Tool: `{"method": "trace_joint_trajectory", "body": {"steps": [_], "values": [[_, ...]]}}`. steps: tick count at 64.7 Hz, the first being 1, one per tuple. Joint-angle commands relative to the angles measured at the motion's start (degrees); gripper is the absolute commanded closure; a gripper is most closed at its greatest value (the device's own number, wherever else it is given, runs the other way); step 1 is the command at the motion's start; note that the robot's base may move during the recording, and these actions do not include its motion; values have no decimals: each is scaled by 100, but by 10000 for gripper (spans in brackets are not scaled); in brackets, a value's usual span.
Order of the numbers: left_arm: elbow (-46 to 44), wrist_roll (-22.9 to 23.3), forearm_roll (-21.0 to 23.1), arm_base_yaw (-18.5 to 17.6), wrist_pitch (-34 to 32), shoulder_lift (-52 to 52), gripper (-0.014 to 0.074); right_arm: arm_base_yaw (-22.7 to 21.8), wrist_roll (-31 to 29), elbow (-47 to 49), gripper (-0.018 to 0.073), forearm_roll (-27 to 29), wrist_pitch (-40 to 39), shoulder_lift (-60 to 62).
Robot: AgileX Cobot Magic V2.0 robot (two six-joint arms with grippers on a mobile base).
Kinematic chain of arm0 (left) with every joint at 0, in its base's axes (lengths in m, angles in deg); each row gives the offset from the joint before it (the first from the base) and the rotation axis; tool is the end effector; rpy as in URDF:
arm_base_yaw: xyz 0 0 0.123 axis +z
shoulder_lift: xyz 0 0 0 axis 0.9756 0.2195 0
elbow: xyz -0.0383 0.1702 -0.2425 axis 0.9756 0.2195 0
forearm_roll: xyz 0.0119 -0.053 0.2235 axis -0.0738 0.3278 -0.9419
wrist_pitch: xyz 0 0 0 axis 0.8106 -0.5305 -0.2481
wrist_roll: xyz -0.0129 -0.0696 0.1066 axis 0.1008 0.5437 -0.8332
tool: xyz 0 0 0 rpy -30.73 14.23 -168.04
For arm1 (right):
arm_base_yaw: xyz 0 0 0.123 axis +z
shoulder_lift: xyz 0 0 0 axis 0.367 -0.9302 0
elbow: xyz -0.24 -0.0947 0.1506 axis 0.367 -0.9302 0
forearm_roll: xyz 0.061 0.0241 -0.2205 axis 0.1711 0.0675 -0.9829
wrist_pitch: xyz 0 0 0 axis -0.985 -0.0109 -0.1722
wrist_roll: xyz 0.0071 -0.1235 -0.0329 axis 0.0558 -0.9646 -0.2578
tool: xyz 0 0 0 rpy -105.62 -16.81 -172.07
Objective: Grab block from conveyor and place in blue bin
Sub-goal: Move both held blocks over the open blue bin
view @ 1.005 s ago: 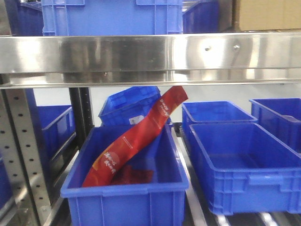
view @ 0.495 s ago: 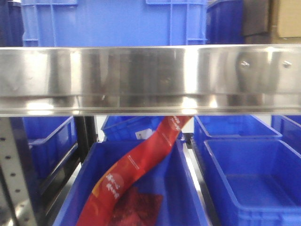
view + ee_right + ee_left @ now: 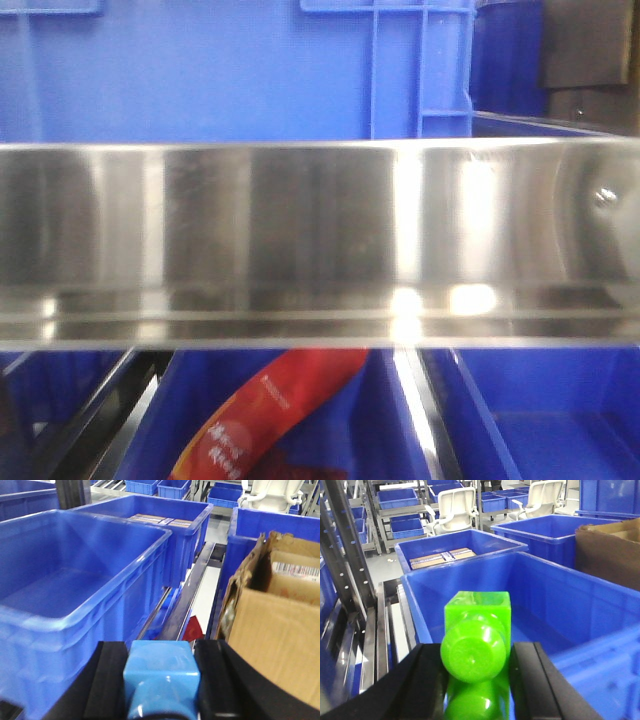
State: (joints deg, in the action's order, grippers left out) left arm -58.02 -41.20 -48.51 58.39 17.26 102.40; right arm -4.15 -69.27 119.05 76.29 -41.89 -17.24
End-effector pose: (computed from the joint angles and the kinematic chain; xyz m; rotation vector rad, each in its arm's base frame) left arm 0.1161 -0.0386 0.4484 0.3503 1.6847 -0.1723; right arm 0.1160 0.0459 0.4214 -0.3483 1.7904 0.2616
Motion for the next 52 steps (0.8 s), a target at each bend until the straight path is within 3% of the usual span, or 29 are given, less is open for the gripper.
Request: {"method": "trace_joint_trajectory", "body": {"steps": [1,52], "values": [[-8,44,12,-32,-86,-31,707,-2,-10,-18,709,-29,-123,6],[-8,44,12,-32,-86,-31,707,-2,-10,-18,709,-29,-123,6]]}}
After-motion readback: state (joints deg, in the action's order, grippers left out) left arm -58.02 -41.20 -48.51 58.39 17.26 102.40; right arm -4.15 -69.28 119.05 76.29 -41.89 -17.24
